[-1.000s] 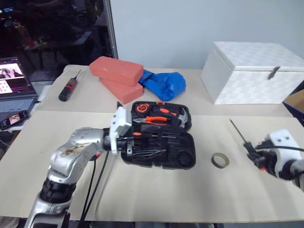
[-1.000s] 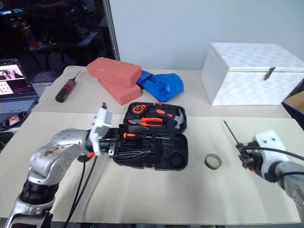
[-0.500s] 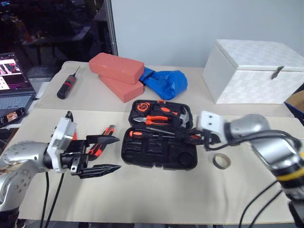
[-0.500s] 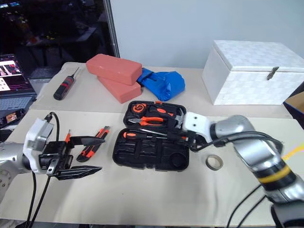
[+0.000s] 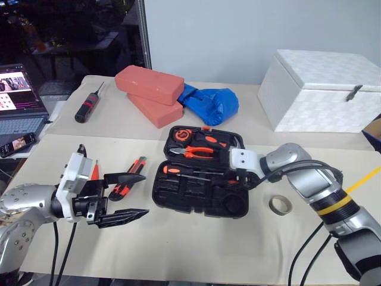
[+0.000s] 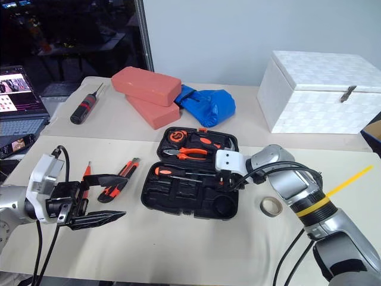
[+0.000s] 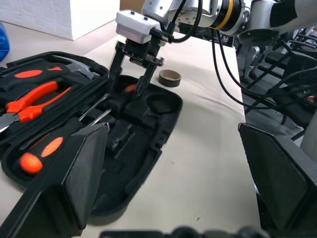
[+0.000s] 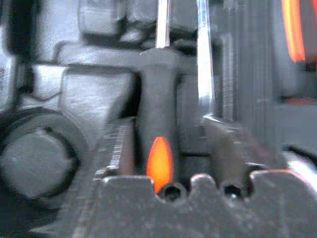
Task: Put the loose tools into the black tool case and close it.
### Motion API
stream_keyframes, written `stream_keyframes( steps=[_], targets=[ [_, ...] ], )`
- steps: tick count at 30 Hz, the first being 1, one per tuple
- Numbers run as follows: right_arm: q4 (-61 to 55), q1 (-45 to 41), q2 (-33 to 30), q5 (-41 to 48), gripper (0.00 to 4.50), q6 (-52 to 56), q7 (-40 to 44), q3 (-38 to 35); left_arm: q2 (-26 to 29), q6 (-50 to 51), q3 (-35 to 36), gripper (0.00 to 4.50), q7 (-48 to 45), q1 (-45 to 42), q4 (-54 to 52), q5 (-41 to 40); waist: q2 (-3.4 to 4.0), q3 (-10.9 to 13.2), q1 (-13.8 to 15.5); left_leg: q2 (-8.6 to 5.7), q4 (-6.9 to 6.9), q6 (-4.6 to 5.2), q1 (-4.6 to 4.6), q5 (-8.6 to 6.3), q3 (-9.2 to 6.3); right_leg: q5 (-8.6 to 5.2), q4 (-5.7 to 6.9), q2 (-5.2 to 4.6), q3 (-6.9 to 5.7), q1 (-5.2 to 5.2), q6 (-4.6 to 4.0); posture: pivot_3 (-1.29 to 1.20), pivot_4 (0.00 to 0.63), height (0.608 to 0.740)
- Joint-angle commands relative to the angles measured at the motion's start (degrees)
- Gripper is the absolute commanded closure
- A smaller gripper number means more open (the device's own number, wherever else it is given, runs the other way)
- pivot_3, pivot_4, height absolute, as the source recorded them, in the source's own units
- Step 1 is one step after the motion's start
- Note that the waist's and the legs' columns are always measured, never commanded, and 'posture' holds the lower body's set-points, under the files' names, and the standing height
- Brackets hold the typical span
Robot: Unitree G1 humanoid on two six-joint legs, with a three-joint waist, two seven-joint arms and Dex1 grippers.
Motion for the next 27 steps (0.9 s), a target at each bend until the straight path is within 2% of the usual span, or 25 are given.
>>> stream_keyframes(
  steps=[1, 2, 5, 6, 7, 8, 11, 13, 16, 18, 22, 25, 27],
  targets=[
    [-5.05, 0.56, 0.27, 8.49, 1.63, 4.05, 2.86, -7.64, 0.69, -0.72, 0.43, 0.0, 0.69, -0.53, -0.83, -0.49, 0.01, 0.0, -0.06, 0.02, 0.0, 0.0, 0.02, 0.0, 0.0, -0.03, 0.1, 0.02, 0.0, -0.03, -0.05, 0.0, 0.15, 0.74],
    [-5.13, 0.78, 0.68, 10.22, 1.63, 4.71, 2.71, -9.49, 0.61, -0.83, 0.21, 0.0, 0.8, -0.66, -0.72, -0.36, 0.0, 0.0, -0.13, 0.03, 0.0, 0.0, 0.04, 0.0, 0.0, -0.05, 0.15, 0.04, 0.0, -0.05, -0.08, 0.0, 0.15, 0.74],
    [-5.99, 2.54, 3.76, 18.96, 2.34, 8.72, 0.58, -17.71, -0.08, -1.09, -0.72, 0.0, 1.86, -1.52, -0.28, -0.03, 0.0, 0.0, -0.17, 0.11, 0.0, -0.02, 0.15, 0.02, -0.01, -0.07, 0.23, 0.12, 0.0, 0.0, -0.08, 0.0, 0.15, 0.74],
    [-6.59, 3.43, 4.74, 20.14, 2.75, 9.38, -0.93, -19.35, -0.25, -1.14, -0.9, 0.0, 2.23, -1.72, -0.18, 0.01, 0.0, 0.0, -0.14, 0.11, 0.0, -0.06, 0.2, 0.04, -0.02, -0.12, 0.26, 0.13, 0.01, 0.03, 0.01, 0.0, 0.15, 0.74],
    [-7.13, 4.49, 5.58, 20.16, 2.88, 9.06, -2.66, -20.27, -0.34, -1.11, -1.09, 0.0, 2.56, -1.92, -0.15, -0.03, 0.0, 0.0, -0.11, 0.12, 0.0, -0.06, 0.24, 0.04, -0.02, -0.17, 0.26, 0.14, 0.01, 0.08, 0.08, 0.0, 0.15, 0.74],
    [-7.79, 5.74, 6.36, 19.74, 3.36, 8.52, -4.41, -20.71, -0.39, -1.1, -1.25, 0.0, 2.78, -2.05, -0.09, -0.03, -0.01, 0.0, -0.1, 0.12, 0.0, -0.06, 0.31, 0.04, -0.02, -0.2, 0.27, 0.14, 0.01, 0.14, 0.13, 0.0, 0.15, 0.74],
    [-9.11, 11.37, 11.07, 15.3, 4.37, 4.23, -13.88, -20.32, -0.89, -1.54, -1.47, 0.0, 3.47, -1.67, 0.37, 0.52, -0.07, -0.05, -0.1, 0.12, 0.0, -0.08, 0.39, 0.06, -0.01, -0.28, 0.29, 0.14, 0.02, 0.19, 0.26, 0.0, 0.15, 0.74],
    [-8.97, 14.68, 12.25, 10.96, 4.46, 0.78, -17.17, -17.5, -1.27, -1.73, -1.35, 0.0, 4.07, -1.34, 0.78, 0.88, -0.06, -0.04, -0.11, 0.1, 0.0, -0.11, 0.35, 0.07, 0.0, -0.28, 0.3, 0.13, 0.05, 0.14, 0.26, 0.0, 0.15, 0.74],
    [-4.49, 19.11, 10.49, 0.69, 4.46, -7.12, -16.68, -6.6, -1.95, -3.18, -0.97, 0.0, 4.25, 0.16, 2.27, 2.71, -0.05, -0.05, -0.15, 0.1, 0.0, -0.13, 0.37, 0.08, 0.04, -0.28, 0.32, 0.12, 0.06, 0.14, 0.26, 0.0, 0.15, 0.74],
    [-0.86, 19.19, 9.48, -3.44, 4.46, -12.22, -15.98, -3.08, -2.3, -4.63, -0.72, 0.0, 4.12, 1.03, 3.63, 3.99, 0.02, -0.14, -0.63, 0.09, 0.0, -0.13, 0.48, 0.08, 0.14, -0.29, 0.32, 0.09, 0.11, 0.15, 0.26, 0.0, 0.15, 0.74],
    [1.24, 16.71, 9.79, -3.97, 4.46, -19.34, -17.49, -5.91, -4.01, -6.98, 1.81, 0.0, 6.35, 3.22, 6.0, 5.91, -0.15, -0.25, -1.32, 0.17, 0.0, -0.13, 1.03, 0.08, 0.13, -0.51, 0.27, 0.12, 0.05, 0.77, -0.1, 0.0, 0.15, 0.74],
    [-2.65, 16.47, 12.74, 2.32, 4.46, -18.9, -19.17, -11.65, -6.62, -10.18, 2.86, 0.0, 12.15, 4.3, 7.61, 10.57, -0.18, -0.22, -1.32, 0.14, 0.0, -0.14, 1.28, 0.07, 0.11, -0.57, 0.26, 0.07, 0.06, 0.98, -0.2, 0.0, 0.15, 0.74],
    [-9.96, 16.96, 12.7, 11.24, 4.46, -14.26, -17.32, -17.21, -11.46, -8.03, 4.94, 0.0, 24.81, 3.47, 6.67, 12.74, -0.18, -0.17, -1.23, 0.15, 0.0, -0.14, 1.25, 0.08, 0.1, -0.54, 0.31, 0.08, 0.06, 0.94, -0.23, 0.0, 0.15, 0.74]
  ],
)
